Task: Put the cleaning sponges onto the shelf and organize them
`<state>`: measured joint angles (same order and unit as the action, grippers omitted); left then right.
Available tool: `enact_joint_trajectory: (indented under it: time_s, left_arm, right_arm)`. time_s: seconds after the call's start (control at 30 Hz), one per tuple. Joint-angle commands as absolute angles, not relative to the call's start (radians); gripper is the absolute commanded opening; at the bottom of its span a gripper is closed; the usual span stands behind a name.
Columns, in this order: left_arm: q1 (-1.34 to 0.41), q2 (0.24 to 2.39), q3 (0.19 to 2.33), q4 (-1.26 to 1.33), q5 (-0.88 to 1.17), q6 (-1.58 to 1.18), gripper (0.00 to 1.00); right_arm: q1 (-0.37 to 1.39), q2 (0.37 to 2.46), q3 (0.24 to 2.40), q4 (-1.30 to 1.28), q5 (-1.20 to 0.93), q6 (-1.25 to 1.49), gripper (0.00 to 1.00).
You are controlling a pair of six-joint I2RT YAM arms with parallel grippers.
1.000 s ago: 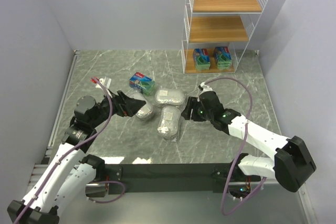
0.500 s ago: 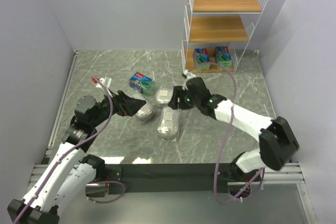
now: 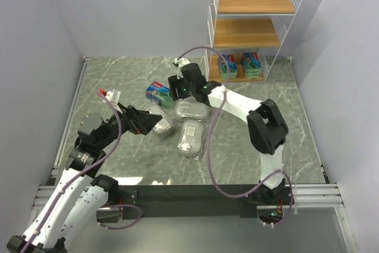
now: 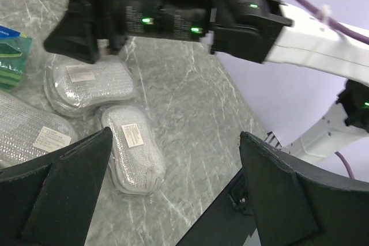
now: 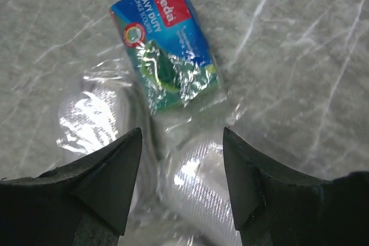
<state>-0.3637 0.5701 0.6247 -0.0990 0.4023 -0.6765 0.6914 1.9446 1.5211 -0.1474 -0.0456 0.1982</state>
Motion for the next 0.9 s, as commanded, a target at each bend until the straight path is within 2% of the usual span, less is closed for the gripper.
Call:
enact_joint_trajectory:
  time_s: [0.0,0.43,0.87]
  left_arm:
    - [-0.368,0.543,0.627,-0.117,0.399,-0.683,0.99]
    - [-0.367,0.512,0.62,-0.138,0.391,-0.684,0.99]
    - [-0.368,0.538,0.626,-0.132,0.397,-0.675,0.99]
  right_arm:
    - [0.696,2.035,1.627,-0.103,-0.052,0.108,0.66]
    - [0.666,2.174,1.723,0.077,-0.051,0.023,0.68]
    - [0.574,2.272,1.833,-0.024,-0.319,0.11,0.61]
